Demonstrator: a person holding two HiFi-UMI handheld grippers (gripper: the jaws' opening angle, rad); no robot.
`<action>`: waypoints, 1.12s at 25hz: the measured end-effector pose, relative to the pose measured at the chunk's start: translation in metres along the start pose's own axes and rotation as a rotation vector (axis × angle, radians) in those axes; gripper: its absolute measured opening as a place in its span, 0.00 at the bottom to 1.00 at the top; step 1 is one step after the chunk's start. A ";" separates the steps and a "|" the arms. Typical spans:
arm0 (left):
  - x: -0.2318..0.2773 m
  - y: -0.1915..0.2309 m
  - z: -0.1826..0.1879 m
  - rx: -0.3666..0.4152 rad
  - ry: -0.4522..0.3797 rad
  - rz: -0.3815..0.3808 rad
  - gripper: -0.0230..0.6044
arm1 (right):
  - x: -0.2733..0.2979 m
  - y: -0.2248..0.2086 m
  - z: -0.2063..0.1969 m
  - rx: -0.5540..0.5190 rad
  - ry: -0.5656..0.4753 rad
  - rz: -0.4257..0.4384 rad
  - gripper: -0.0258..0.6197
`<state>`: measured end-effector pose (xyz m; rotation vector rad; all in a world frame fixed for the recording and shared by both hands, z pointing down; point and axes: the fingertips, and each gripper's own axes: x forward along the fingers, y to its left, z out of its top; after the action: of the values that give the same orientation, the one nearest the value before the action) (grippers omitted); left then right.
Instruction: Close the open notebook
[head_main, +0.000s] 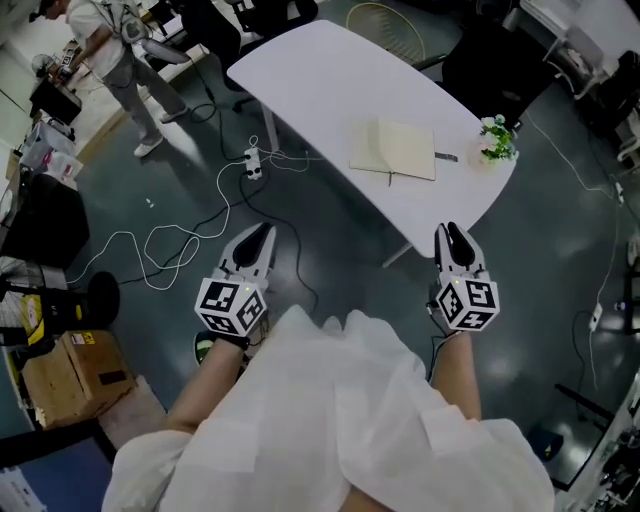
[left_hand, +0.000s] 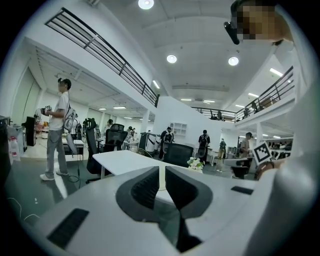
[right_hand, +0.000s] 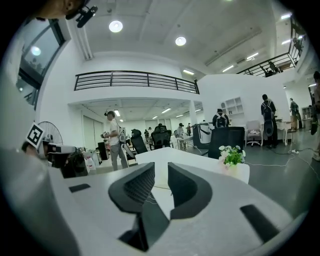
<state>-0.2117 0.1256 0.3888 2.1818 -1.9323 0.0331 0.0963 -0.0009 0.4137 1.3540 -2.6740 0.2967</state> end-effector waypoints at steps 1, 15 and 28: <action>0.004 0.002 -0.002 -0.005 0.004 -0.002 0.09 | 0.004 0.000 -0.001 -0.006 0.010 0.002 0.17; 0.109 0.018 -0.010 -0.033 0.072 -0.005 0.09 | 0.104 -0.037 -0.017 -0.080 0.126 0.076 0.24; 0.219 0.014 -0.014 -0.007 0.125 -0.006 0.09 | 0.211 -0.054 -0.056 -0.242 0.281 0.273 0.29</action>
<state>-0.1948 -0.0871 0.4407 2.1263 -1.8552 0.1579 0.0172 -0.1837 0.5168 0.8139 -2.5518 0.1678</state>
